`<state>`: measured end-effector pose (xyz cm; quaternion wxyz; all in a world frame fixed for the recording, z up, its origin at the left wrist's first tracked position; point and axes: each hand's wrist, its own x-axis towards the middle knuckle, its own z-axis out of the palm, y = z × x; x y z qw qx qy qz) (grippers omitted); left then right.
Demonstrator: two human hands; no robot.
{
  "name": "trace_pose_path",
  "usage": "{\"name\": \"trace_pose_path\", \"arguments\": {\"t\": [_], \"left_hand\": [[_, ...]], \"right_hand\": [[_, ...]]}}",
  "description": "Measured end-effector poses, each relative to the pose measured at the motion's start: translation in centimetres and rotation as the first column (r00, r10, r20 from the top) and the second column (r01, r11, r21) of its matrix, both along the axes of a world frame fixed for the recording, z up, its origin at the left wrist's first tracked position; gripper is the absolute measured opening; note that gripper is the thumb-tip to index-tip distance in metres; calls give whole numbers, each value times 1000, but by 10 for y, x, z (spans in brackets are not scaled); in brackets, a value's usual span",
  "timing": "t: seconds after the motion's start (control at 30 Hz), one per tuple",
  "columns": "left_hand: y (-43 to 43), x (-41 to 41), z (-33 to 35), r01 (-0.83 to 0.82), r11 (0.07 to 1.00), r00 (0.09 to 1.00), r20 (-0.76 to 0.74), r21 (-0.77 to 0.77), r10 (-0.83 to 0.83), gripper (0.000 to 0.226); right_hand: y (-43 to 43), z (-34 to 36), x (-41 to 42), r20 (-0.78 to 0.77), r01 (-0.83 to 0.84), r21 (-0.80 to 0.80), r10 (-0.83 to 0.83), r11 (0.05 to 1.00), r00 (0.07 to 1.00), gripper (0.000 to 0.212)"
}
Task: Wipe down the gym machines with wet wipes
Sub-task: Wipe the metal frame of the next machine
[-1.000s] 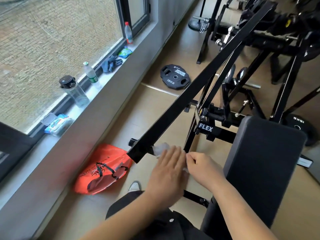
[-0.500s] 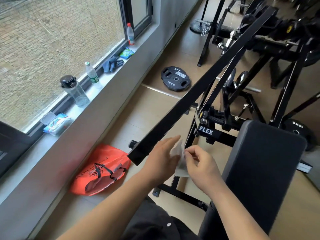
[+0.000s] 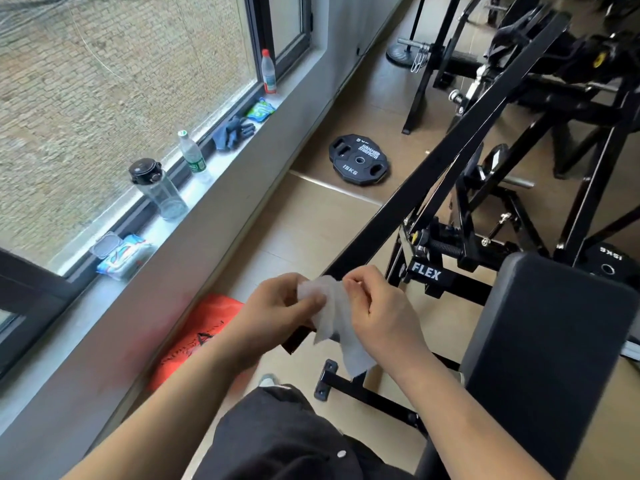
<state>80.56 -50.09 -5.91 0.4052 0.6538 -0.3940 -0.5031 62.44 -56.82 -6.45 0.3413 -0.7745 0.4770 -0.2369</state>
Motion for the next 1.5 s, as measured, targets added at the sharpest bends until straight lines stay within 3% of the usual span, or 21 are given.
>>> {"name": "trace_pose_path", "arguments": {"t": [0.07,0.1,0.2,0.27,0.4,0.53,0.7,0.8,0.9,0.97,1.1,1.2,1.3,1.5], "left_hand": [[-1,18,-1,-53,998,981,-188,29,57,15],[-2,26,-4,-78,996,980,-179,49,86,15],[-5,47,-22,-125,986,992,27,111,123,16],[-8,60,-32,-91,983,992,99,162,76,17],[-19,87,-49,-42,971,998,50,234,31,13],[-27,116,-67,-83,951,993,104,298,54,6],[-6,141,-92,-14,932,994,102,362,-24,9],[8,144,-102,18,920,991,112,392,-67,9],[21,141,-107,38,902,992,92,430,-86,10],[24,140,-110,44,902,995,63,429,-79,10],[20,141,-111,44,920,992,89,390,-86,11],[15,139,-112,62,926,991,90,372,-102,11],[1,131,-109,98,946,972,176,307,-158,9],[-58,82,-66,123,992,948,294,6,-120,28]], "right_hand": [[-7,-6,17,-117,-1,-95,-10,995,993,16],[-10,-9,26,-176,4,-174,-35,985,984,17],[-13,-24,51,-316,-64,-431,-84,900,945,26],[-10,-38,66,-326,-142,-436,-8,889,945,29],[8,-63,82,-489,-290,-242,142,926,861,43],[7,-58,88,-645,-349,-238,122,906,755,43],[-5,-28,141,-857,-521,131,360,844,368,48],[-14,-35,174,-822,-482,379,527,790,217,41],[-18,-45,184,-826,-452,447,550,772,123,36],[-12,-44,178,-844,-489,373,508,789,175,33],[1,-34,138,-804,-569,75,387,819,452,47],[-35,-30,89,-793,-329,-19,186,944,580,71],[-73,-28,53,-787,-92,1,58,996,614,67],[-48,-43,85,-672,15,-15,-21,1000,741,69]]}}
